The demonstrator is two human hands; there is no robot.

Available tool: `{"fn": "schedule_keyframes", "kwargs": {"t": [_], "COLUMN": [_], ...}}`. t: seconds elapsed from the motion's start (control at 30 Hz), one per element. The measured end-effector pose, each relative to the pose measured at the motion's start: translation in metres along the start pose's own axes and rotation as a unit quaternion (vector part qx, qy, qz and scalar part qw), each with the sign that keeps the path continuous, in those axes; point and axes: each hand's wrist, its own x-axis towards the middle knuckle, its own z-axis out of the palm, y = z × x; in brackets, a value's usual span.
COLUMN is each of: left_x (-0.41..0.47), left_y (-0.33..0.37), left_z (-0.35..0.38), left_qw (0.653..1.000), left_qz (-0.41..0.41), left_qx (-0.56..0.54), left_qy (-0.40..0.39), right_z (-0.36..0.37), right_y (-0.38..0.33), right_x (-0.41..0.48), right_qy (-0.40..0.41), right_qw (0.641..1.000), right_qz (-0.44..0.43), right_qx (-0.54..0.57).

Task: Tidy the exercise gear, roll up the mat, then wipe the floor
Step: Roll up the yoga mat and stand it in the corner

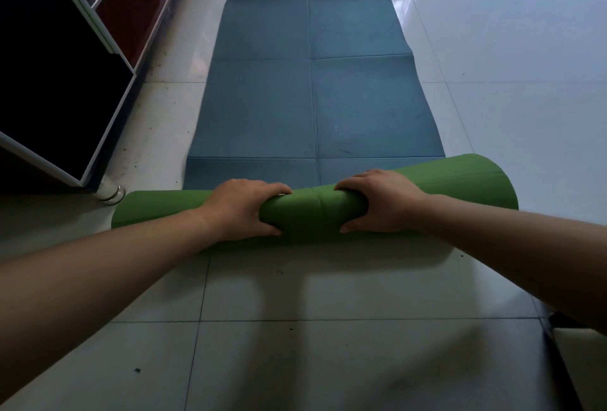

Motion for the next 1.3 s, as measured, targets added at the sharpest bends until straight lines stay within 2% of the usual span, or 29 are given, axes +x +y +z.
{"fn": "schedule_keyframes", "kwargs": {"t": [0.23, 0.43, 0.6, 0.8, 0.93, 1.0, 1.13, 1.3], "left_x": [-0.018, -0.044, -0.041, -0.036, -0.038, -0.035, -0.024, -0.008], "left_y": [0.008, 0.011, 0.003, -0.01, -0.009, -0.007, -0.008, -0.016], "left_z": [-0.005, -0.005, -0.005, 0.001, 0.008, 0.012, 0.013, 0.01], "left_qw": [1.0, 0.996, 0.993, 0.992, 0.997, 0.999, 0.998, 0.996], "left_qz": [0.014, 0.026, 0.006, -0.014, 0.006, -0.002, -0.021, -0.038], "left_qx": [0.011, 0.013, -0.039, -0.101, -0.078, -0.036, 0.0, 0.019], "left_qy": [-0.017, -0.079, -0.11, -0.077, -0.007, -0.022, -0.058, -0.08], "right_z": [0.002, 0.009, 0.011, 0.011, 0.009, 0.01, 0.013, 0.027], "right_y": [-0.014, -0.031, -0.028, -0.015, -0.007, -0.007, -0.019, -0.024], "right_x": [-0.019, -0.038, -0.032, -0.004, 0.005, 0.006, 0.0, -0.005], "right_qy": [-0.001, -0.043, -0.055, -0.056, -0.032, -0.004, 0.059, 0.007], "right_qw": [1.0, 0.998, 0.995, 0.993, 0.989, 0.988, 0.993, 1.0], "right_qz": [-0.001, -0.017, -0.007, 0.041, 0.1, 0.117, 0.052, 0.012], "right_qx": [0.014, 0.042, 0.078, 0.092, 0.1, 0.103, 0.089, 0.003]}}
